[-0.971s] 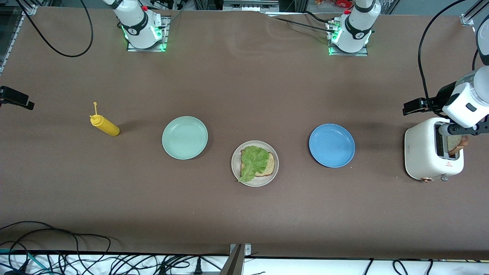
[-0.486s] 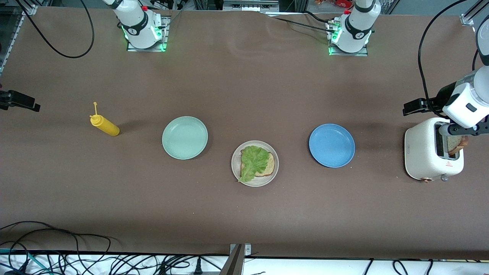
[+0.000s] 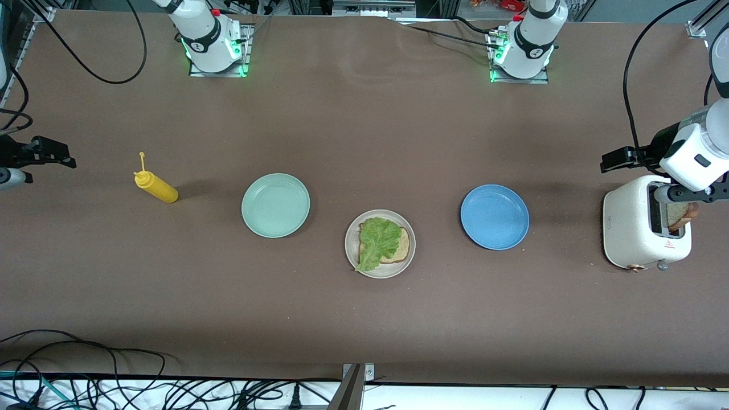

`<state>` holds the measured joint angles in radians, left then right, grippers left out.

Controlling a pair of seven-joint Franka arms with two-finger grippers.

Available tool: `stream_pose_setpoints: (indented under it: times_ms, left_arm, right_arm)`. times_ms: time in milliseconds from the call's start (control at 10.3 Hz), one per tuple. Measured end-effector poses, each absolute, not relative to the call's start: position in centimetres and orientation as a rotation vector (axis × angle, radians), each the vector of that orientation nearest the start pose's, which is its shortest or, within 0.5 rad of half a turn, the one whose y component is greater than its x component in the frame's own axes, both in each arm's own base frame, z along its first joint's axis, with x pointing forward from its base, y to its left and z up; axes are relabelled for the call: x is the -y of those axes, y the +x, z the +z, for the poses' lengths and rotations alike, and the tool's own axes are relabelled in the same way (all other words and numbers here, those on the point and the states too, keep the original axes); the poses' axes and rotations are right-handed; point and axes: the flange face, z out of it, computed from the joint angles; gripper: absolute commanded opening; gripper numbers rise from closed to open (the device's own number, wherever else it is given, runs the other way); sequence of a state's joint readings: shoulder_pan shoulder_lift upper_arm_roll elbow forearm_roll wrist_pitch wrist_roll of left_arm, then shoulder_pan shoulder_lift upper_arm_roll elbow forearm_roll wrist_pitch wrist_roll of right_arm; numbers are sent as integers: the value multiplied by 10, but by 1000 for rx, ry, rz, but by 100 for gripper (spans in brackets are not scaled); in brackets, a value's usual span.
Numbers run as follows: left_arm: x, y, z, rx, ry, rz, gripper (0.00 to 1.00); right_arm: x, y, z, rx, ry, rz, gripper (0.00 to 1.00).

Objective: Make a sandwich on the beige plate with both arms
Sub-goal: 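Reach the open right gripper down to the yellow mustard bottle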

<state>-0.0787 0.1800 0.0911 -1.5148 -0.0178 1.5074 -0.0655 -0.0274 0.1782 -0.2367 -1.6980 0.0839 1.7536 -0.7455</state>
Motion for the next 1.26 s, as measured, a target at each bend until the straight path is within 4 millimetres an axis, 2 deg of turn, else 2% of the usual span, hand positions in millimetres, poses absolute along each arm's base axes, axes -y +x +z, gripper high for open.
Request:
stream_pose_setpoints:
  times_ms: [291,680,971,1262]
  left_arm:
    - [-1,596,542,122,-3122,292,100]
    - [-1,596,541,122,-3122,294,100]
    - [-1,596,541,122,-3122,295,100]
    - [-1,597,538,122,-3121,301,100]
  right_arm:
    - [190,564,419,962,-2723,28,100]
    - [236,551,333,1261,-2404,-141,100]
    - [242,537,304,1370,-2269,-228,100]
    - [249,508,270,1411,-2133,-382,100]
